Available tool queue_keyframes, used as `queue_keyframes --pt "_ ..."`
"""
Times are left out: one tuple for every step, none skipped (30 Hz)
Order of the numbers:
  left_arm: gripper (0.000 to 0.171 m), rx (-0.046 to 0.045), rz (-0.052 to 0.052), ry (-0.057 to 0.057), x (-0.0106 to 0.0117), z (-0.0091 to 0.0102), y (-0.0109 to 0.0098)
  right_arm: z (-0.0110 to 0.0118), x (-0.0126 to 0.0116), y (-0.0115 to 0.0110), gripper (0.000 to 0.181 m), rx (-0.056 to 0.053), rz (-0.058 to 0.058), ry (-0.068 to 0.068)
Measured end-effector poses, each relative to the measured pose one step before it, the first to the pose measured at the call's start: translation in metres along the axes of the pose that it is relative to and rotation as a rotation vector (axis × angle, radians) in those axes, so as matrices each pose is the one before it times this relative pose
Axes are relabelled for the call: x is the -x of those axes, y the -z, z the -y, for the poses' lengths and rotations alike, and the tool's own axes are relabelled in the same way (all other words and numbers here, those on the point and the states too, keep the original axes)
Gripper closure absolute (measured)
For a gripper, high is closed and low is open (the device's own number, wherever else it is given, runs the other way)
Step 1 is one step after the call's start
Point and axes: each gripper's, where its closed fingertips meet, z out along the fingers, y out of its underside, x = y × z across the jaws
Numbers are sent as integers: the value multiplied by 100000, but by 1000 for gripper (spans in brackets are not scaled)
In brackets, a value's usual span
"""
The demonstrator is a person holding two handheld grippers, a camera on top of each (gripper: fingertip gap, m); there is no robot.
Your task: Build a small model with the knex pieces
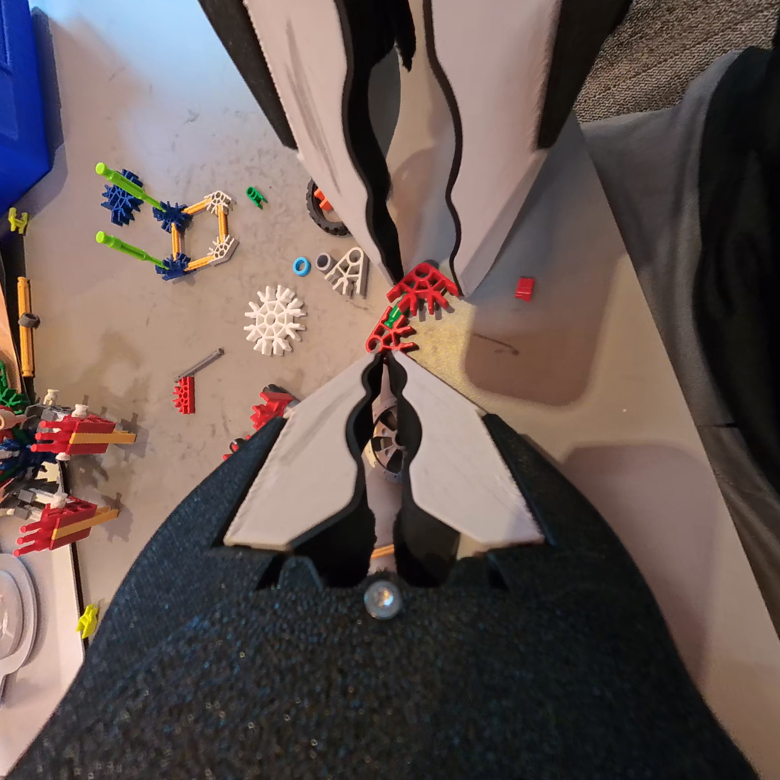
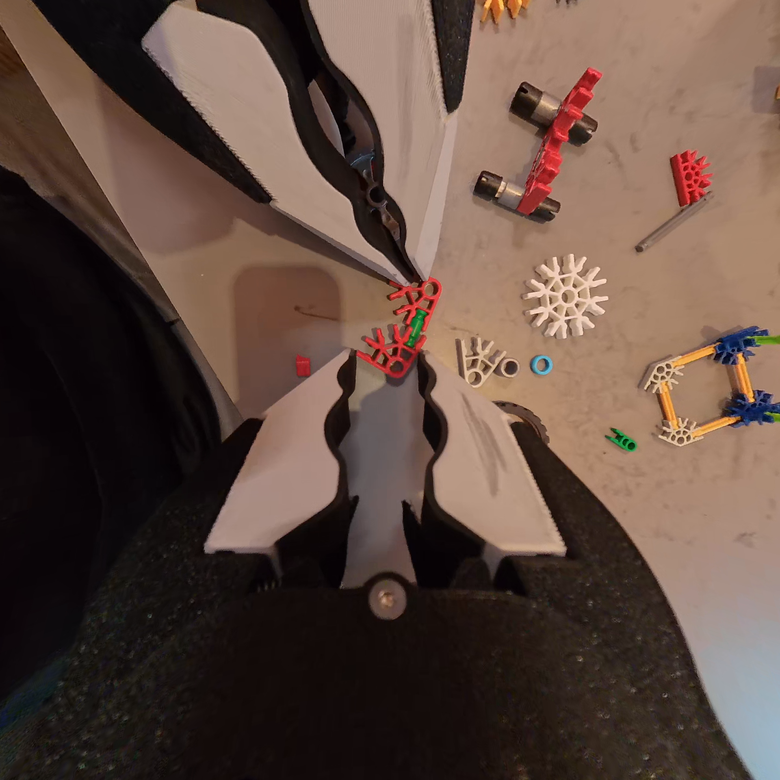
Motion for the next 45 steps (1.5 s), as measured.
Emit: queue_keyframes --pt "171 -33 31 -173 -3 -6 2 67 13 47 153 -520 -34 75" --pt "171 -47 -39 -181 -6 12 -1 37 26 27 153 -247 144 -15" --pt "171 -27 -23 -360 -15 6 1 28 20 -13 153 -107 40 324" --pt "171 79 11 -479 6 -6 3 4 17 -11 153 -8 6 490" --pt "171 88 -129 -188 -10 -4 3 -30 11 -18 153 219 103 289" --pt "171 48 -146 -89 5 4 0 -41 -5 -26 153 314 172 158" --pt "171 3 -77 -195 3 0 0 -62 -16 -27 153 380 218 147" --pt "171 -18 -67 -166 2 3 -1 -68 -13 -35 153 475 218 193" --pt "171 -23 -64 -16 -3 -5 2 -54 2 -40 153 393 146 274" --pt "171 -35 22 -59 -1 2 3 -15 4 -27 153 124 126 114" --pt "171 -13 26 -146 -3 2 -6 9 14 -28 152 -36 182 -58" --pt "171 26 8 -59 0 4 -2 15 -11 -8 152 -157 48 -9" --pt "171 12 -16 2 -2 -2 1 24 -30 21 151 -267 -106 -95" --pt "171 -23 -40 -42 -11 1 4 1 -36 54 150 -224 -102 -318" --pt "171 -1 -48 71 -4 3 -6 -6 -36 70 149 -276 -103 -359" --pt "171 7 -5 -3 0 -1 1 8 -22 108 149 -504 -23 -346" --pt "171 -2 11 -117 -3 6 2 34 -10 153 149 -713 5 -480" --pt "171 3 -52 18 -4 -8 4 54 -50 201 149 -918 -186 -573" --pt "171 -28 -42 52 3 -2 -4 113 -60 207 150 -1154 -272 -683" --pt "171 -19 -31 -15 -3 3 -1 148 -57 203 152 -1306 -228 -849" --pt "171 16 -34 -44 -2 -2 1 168 -70 160 157 -1286 -480 -891" --pt "171 33 -11 -34 -4 3 -1 153 -124 74 162 -1065 -868 -890" --pt "171 29 -13 -53 -3 4 -1 139 -124 10 167 -925 -774 -730" --pt "171 29 -27 -76 -11 2 4 130 -56 -42 171 -910 -410 -440" --pt "171 54 -3 -95 -4 8 -3 90 -45 -82 173 -679 -181 -521" --pt "171 60 21 -39 -3 -6 -7 -3 -89 -119 174 -96 -369 -662" --pt "171 59 16 -35 0 0 1 -70 -107 -142 174 317 -551 -232" --pt "171 43 22 -35 -7 0 5 -82 -39 -144 174 309 -263 -115" --pt "171 5 31 -3 5 -1 0 0 -36 -119 174 -78 -198 -330" --pt "171 -9 12 16 1 1 -1 38 -29 -89 176 -313 -293 -120" --pt "171 -35 -92 40 -24 2 3 -20 -49 -73 178 166 -527 94" --pt "171 -148 -175 49 -33 29 -14 -61 -119 -67 180 639 -899 79" --pt "171 -113 -172 -16 -40 24 7 -119 -97 -83 181 946 -678 70" --pt "171 -211 -285 29 -61 57 -12 -87 -39 -109 181 853 -464 478" --pt "171 59 53 -71 -14 8 -8 -5 4 -62 181 395 -583 854" --pt "171 91 114 -78 5 -13 1 14 0 11 181 317 -553 729" --pt "171 44 148 142 -7 7 2 3 8 17 181 304 -473 535" --pt "171 12 156 93 7 1 -10 12 49 8 181 91 -388 661" --pt "171 66 101 -77 -6 2 9 22 60 9 181 70 -537 924" --pt "171 70 87 -41 -6 -2 -4 3 23 17 181 291 -766 634" --pt "171 -3 17 71 -3 0 0 -4 4 16 181 379 -746 330" --pt "171 -22 -28 172 -5 16 -16 -6 23 43 181 277 -567 347" --pt "171 -17 23 75 -2 2 -1 -7 31 52 181 120 -346 191" --pt "171 -6 85 37 9 1 0 32 55 84 181 -209 -4 -173" --pt "171 31 124 27 2 6 -12 57 41 89 181 -396 126 -287"
